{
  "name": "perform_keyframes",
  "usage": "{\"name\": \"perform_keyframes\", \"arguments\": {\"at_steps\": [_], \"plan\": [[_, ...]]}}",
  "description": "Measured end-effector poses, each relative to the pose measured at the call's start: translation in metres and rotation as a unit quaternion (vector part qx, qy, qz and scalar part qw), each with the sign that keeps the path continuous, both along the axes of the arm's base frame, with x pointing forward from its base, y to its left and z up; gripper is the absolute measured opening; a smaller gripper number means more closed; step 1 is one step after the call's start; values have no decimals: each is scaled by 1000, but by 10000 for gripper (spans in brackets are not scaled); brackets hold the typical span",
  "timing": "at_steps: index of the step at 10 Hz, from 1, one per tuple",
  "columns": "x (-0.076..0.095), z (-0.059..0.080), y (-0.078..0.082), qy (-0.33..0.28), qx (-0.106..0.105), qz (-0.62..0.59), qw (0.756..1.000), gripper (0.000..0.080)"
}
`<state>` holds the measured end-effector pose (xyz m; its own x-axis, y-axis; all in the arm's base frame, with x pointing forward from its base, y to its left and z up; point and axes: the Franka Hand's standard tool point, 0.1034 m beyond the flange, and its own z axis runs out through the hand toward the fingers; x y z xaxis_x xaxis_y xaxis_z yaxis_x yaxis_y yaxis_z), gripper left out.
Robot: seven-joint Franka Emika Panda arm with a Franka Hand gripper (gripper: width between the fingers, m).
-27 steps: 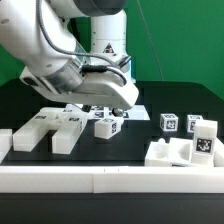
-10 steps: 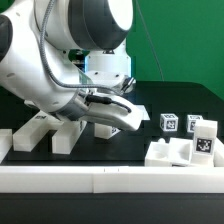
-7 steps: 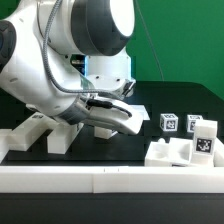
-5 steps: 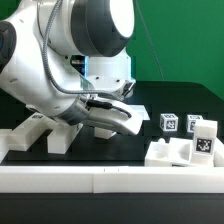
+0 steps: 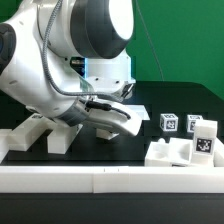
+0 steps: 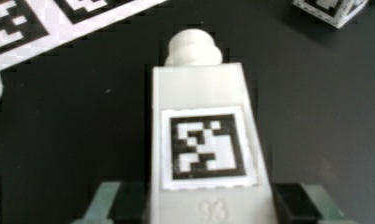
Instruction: Assemble chair
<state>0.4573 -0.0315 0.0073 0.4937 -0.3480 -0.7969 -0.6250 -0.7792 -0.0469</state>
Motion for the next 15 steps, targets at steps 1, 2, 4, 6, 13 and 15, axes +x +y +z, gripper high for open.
{"name": "perform_keyframes", "arguments": {"at_steps": [1, 2, 4, 6, 13, 15], "plan": [[1, 0, -1, -1, 0, -1, 1000, 295], [3, 4, -1, -1, 2, 0, 1000, 295], [16, 32, 3, -4, 14, 2, 1000, 295], [28, 63, 11, -14, 24, 7, 1000, 295], [51, 76, 14, -95, -16, 2, 995, 295], [74, 87, 21, -166, -52, 2, 985, 295]]}}
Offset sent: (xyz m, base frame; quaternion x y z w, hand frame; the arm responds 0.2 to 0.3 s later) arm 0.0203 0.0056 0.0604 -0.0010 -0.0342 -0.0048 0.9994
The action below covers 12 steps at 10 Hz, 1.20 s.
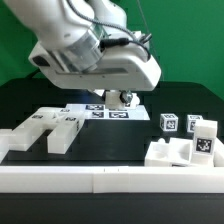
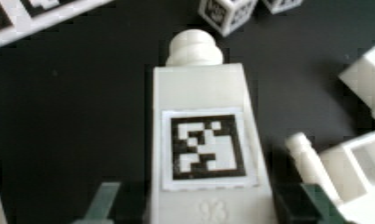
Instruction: Assemble chair
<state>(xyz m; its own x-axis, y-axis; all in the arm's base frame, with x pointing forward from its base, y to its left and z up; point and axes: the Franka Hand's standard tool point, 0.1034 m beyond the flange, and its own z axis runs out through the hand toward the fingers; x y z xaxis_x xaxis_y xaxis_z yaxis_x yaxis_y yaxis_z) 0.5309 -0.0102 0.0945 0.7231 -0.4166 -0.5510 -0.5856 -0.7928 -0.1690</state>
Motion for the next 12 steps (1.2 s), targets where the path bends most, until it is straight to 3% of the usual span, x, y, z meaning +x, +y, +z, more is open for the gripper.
{"name": "perform_keyframes", "arguments": {"at_steps": [2, 3, 6, 7, 10, 12], "plan": [[17, 21, 8, -27, -19, -3, 999, 295], [26, 24, 8, -63, -53, -3, 997, 295], [29, 22, 11, -143, -100, -14, 985, 295], [38, 23, 11, -180, -121, -19, 976, 295], [68, 45, 35, -267, -172, -10, 948, 295], [68, 40, 39, -313, -194, -13, 930, 295]]}}
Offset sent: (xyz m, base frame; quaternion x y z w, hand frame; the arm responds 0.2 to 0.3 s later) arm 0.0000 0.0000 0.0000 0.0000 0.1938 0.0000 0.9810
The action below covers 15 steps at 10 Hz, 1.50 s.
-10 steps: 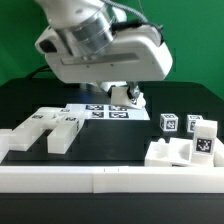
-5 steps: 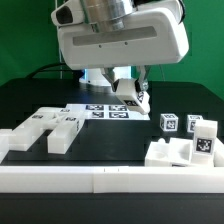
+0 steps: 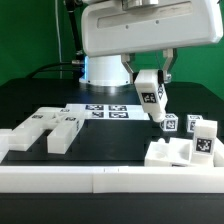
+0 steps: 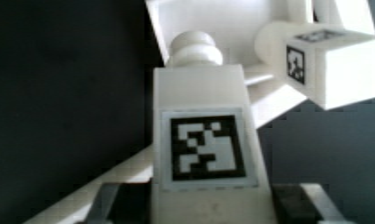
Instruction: Assemble chair
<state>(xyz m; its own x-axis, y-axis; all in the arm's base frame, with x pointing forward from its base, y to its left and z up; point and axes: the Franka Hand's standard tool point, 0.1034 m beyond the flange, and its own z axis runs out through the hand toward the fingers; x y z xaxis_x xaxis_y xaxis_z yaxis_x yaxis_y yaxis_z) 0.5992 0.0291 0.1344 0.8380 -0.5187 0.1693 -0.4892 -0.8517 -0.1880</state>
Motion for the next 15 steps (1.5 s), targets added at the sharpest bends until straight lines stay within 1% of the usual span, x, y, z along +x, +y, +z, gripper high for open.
{"name": "perform_keyframes", "arguments": {"at_steps": [1, 2, 3, 5, 8, 9, 10, 11, 12, 15], "plan": [[1, 0, 2, -18, -7, -1, 1000, 295], [2, 0, 3, -15, -7, 1, 1000, 295], [9, 2, 6, -20, -8, 6, 1000, 295], [16, 9, 16, -20, -9, 21, 1000, 295], [15, 7, 15, -19, -9, 20, 1000, 295], [16, 5, 16, -19, -15, 30, 999, 295], [20, 3, 16, -23, -30, 62, 997, 295], [23, 0, 11, -24, -41, 89, 995, 295], [24, -3, 8, -25, -46, 100, 994, 295], [26, -3, 9, -40, -52, 99, 993, 295]]}}
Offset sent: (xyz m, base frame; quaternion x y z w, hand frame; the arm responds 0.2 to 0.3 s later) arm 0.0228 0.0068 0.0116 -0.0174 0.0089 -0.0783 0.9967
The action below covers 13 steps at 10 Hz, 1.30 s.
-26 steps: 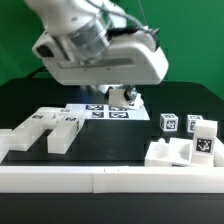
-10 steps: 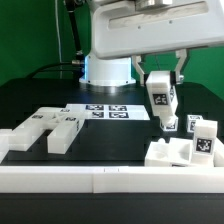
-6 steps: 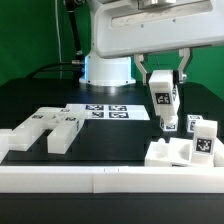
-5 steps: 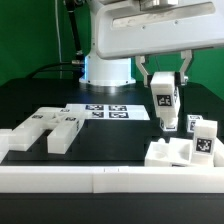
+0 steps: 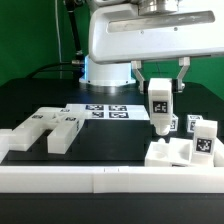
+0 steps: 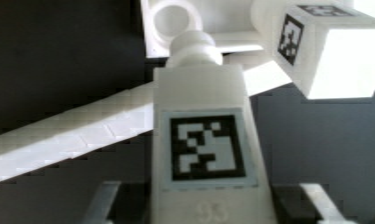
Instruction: Assemble chair
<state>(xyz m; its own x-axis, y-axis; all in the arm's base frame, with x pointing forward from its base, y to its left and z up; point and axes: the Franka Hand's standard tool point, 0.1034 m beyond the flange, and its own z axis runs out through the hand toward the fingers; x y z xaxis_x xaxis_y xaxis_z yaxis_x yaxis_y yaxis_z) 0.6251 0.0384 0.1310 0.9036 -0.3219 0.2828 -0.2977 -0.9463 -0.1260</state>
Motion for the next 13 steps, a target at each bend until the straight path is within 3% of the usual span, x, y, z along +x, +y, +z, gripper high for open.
{"name": "perform_keyframes", "arguments": {"at_steps": [4, 9, 13], "plan": [[7, -9, 15, -123, -60, 41, 990, 295], [4, -16, 13, -115, -65, 51, 990, 295], [-8, -24, 3, -113, -74, 51, 989, 295]]}}
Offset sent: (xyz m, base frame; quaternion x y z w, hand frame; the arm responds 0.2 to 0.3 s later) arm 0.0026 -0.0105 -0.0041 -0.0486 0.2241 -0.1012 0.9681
